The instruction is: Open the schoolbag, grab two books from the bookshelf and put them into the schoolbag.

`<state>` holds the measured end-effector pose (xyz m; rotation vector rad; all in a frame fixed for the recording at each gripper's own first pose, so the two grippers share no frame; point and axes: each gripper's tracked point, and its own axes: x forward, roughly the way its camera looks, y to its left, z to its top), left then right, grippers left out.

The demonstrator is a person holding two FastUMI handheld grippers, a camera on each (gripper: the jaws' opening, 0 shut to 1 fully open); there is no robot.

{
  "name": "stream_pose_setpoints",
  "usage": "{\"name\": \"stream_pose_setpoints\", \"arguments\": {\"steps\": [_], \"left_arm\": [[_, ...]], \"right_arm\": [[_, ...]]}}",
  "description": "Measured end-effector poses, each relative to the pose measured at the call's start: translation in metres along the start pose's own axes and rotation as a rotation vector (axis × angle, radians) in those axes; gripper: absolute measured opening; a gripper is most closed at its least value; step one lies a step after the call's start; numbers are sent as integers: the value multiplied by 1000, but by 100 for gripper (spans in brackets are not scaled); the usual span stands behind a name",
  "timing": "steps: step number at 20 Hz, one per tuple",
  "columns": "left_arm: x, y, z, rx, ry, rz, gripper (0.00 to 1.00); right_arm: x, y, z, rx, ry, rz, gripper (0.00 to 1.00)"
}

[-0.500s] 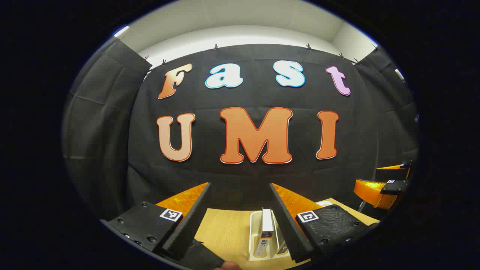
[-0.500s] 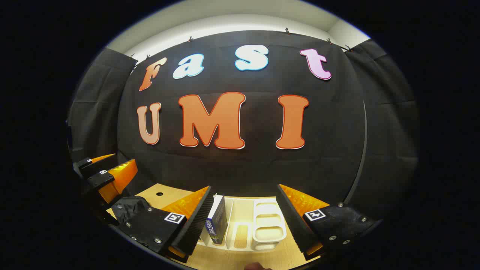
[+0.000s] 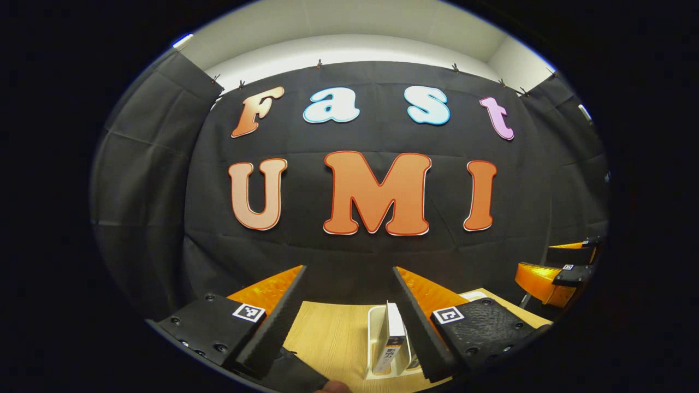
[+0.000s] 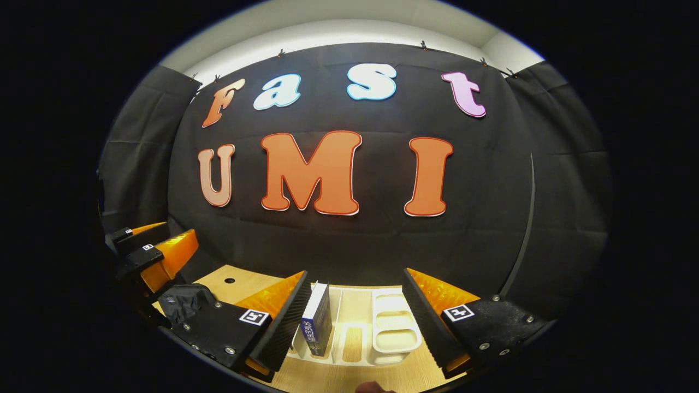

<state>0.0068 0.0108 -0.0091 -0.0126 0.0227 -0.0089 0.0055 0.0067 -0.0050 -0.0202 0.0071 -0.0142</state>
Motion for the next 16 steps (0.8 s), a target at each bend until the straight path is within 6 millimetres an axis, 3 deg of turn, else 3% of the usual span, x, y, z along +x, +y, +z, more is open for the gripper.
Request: {"name": "stream_pose_setpoints", "arguments": {"steps": [11, 16], "left_arm": [[-15, -6, -9, 121, -4, 12, 96], [-25, 6, -37, 232, 41, 44, 94]], "right_arm": [[1, -10, -10, -7, 22, 16, 100], [7, -20, -19, -5, 38, 14, 100]]}}
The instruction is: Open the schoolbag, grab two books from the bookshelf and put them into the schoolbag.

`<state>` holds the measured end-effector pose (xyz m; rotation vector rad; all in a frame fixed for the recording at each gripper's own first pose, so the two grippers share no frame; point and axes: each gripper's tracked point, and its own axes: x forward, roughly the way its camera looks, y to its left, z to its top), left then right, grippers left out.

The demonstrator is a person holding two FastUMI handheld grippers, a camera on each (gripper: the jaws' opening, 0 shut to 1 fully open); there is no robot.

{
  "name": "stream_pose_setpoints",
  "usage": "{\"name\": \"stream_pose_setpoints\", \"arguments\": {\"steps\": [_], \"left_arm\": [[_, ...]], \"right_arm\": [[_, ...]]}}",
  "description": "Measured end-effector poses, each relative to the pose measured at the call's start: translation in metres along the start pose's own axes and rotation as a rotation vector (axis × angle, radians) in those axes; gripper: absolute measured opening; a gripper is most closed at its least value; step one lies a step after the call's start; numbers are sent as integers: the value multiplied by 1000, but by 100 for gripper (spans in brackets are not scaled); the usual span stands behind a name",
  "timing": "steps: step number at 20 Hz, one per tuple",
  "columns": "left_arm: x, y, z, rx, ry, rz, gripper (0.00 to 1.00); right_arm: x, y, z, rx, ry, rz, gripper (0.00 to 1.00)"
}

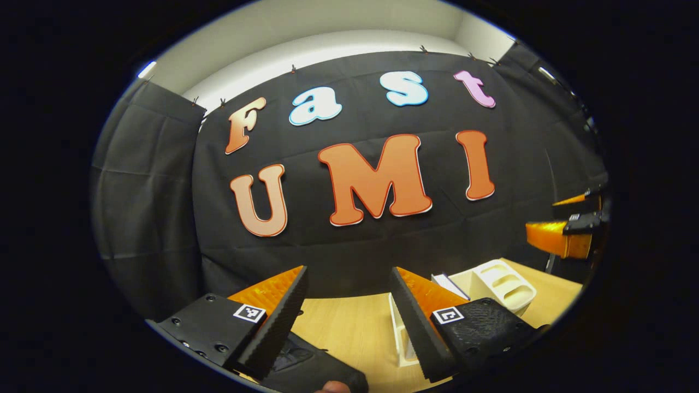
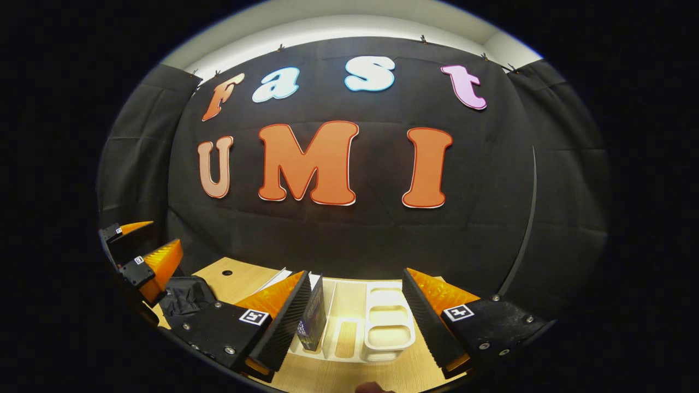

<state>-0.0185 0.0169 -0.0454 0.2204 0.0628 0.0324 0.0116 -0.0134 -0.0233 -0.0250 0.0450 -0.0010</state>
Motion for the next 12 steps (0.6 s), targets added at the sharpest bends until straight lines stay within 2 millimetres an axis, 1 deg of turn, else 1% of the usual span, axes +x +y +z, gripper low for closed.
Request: {"name": "stream_pose_setpoints", "arguments": {"steps": [5, 8, 12], "left_arm": [[-10, 9, -52, 151, 85, 15, 95], [-21, 14, -87, 227, 142, 13, 96], [-37, 19, -126, 314, 204, 7, 95]], "right_arm": [[8, -4, -10, -15, 22, 5, 100], [11, -5, -17, -25, 33, 9, 100], [14, -5, -25, -37, 48, 14, 100]]}}
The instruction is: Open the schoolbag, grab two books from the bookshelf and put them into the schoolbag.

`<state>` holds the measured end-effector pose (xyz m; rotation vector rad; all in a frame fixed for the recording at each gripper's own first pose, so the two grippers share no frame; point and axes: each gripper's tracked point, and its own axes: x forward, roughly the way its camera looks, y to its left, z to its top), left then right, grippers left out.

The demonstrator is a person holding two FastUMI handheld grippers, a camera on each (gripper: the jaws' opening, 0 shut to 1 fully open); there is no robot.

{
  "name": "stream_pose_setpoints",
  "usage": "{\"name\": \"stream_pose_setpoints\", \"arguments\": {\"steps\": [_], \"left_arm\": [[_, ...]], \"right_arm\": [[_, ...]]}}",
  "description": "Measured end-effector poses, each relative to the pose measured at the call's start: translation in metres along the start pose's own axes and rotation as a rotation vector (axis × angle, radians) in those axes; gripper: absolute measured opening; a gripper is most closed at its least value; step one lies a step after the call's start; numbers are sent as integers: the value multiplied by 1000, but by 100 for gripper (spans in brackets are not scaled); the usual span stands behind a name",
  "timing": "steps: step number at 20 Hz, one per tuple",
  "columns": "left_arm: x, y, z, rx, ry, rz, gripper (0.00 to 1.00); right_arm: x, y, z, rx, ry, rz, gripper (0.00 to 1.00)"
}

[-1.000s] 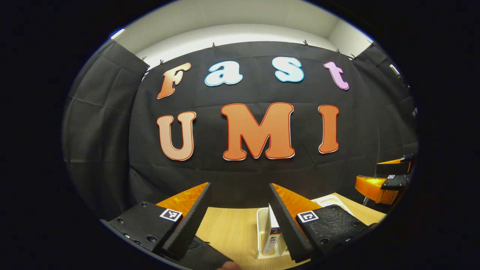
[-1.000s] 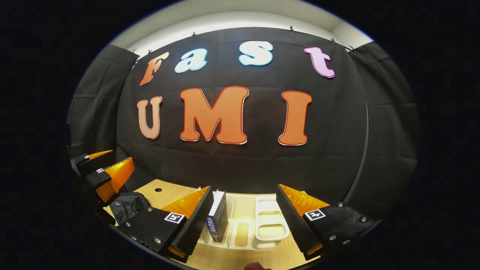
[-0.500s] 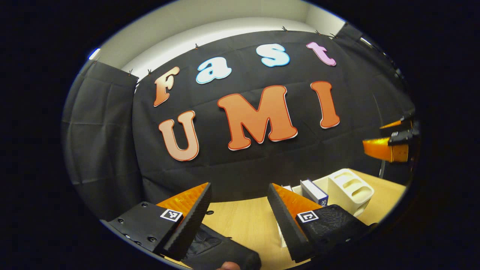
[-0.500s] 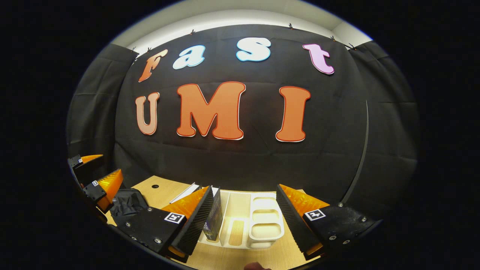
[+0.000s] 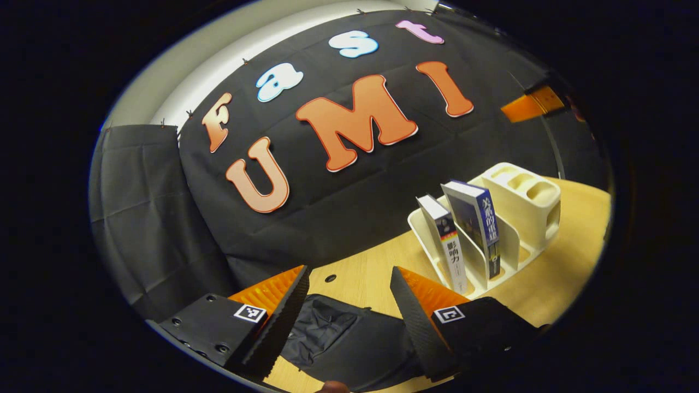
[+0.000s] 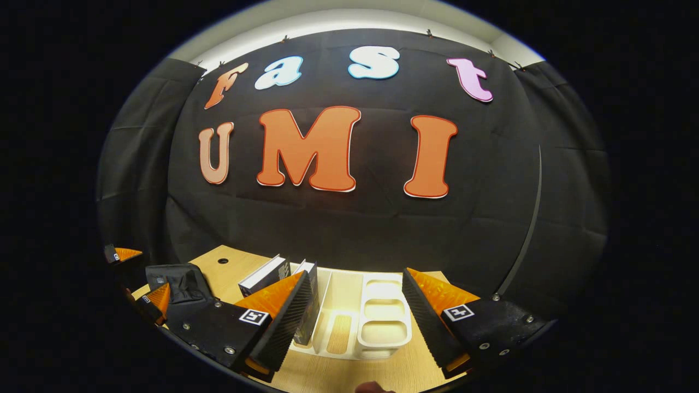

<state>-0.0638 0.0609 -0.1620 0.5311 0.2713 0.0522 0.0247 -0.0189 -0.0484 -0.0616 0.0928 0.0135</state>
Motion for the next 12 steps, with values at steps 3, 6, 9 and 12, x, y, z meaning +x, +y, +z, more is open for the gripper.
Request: {"name": "stream_pose_setpoints", "arguments": {"steps": [3, 6, 9, 12], "left_arm": [[-4, -7, -27, 67, 38, -6, 96], [-10, -18, -56, 124, 83, -16, 96], [-17, -26, -86, 206, 119, -9, 98], [-20, -37, -113, 283, 163, -25, 98]], "right_arm": [[1, -1, -6, -12, 9, 2, 100], [2, 0, -12, -16, 18, 11, 100], [2, 1, -16, -30, 24, 17, 100], [1, 2, -21, -36, 31, 30, 100]]}}
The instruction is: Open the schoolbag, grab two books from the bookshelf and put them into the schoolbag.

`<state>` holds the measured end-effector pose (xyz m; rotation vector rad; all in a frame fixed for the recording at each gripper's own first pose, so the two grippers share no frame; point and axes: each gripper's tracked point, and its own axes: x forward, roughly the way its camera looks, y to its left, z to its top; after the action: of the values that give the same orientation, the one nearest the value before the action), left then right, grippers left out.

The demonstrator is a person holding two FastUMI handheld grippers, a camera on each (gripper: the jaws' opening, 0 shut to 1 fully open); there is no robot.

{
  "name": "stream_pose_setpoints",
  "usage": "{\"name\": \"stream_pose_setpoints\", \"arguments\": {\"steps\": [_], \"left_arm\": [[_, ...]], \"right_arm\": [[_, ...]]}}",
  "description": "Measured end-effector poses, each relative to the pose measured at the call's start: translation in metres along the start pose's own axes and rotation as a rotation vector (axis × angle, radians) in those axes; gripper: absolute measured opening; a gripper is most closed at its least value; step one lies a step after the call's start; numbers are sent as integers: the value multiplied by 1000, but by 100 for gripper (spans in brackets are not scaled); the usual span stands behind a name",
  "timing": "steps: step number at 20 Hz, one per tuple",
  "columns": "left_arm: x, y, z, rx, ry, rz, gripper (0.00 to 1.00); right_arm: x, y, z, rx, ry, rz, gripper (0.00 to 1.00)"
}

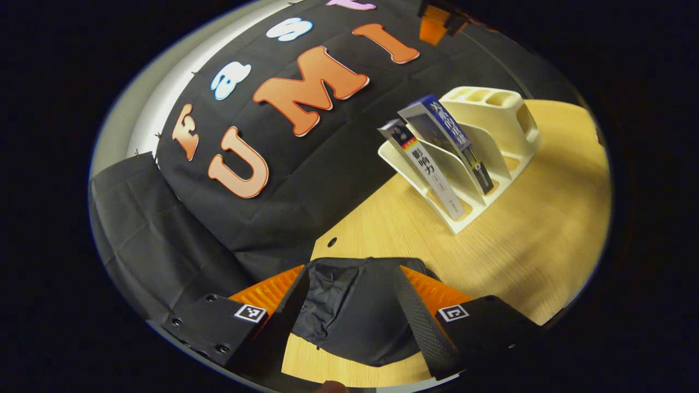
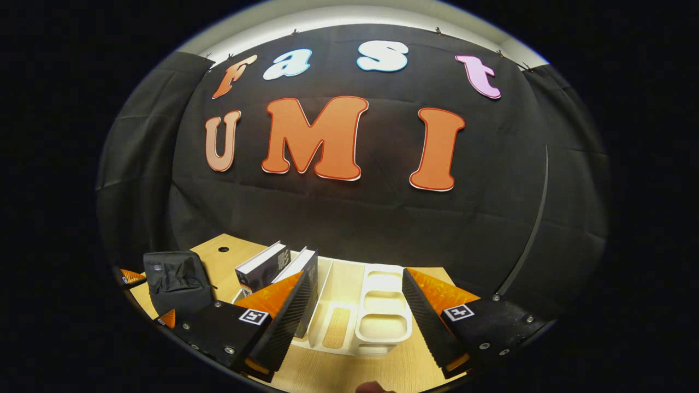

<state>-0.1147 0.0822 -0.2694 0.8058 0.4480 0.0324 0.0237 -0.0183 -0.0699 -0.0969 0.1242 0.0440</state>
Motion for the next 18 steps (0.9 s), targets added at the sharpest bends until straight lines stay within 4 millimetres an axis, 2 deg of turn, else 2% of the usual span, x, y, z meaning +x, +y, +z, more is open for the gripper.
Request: {"name": "stream_pose_setpoints", "arguments": {"steps": [4, 9, 14, 18], "left_arm": [[2, -21, -27, 92, 53, -11, 98], [8, -45, -56, 125, 137, -33, 98], [21, -51, -81, 134, 214, -17, 98], [35, -58, -91, 175, 240, -18, 98]], "right_arm": [[-2, -2, -7, -7, 9, 6, 100], [-4, -12, -12, -7, 18, 2, 100], [-5, -21, -13, -4, 20, -5, 100], [-5, -26, -14, -6, 22, -12, 100]]}}
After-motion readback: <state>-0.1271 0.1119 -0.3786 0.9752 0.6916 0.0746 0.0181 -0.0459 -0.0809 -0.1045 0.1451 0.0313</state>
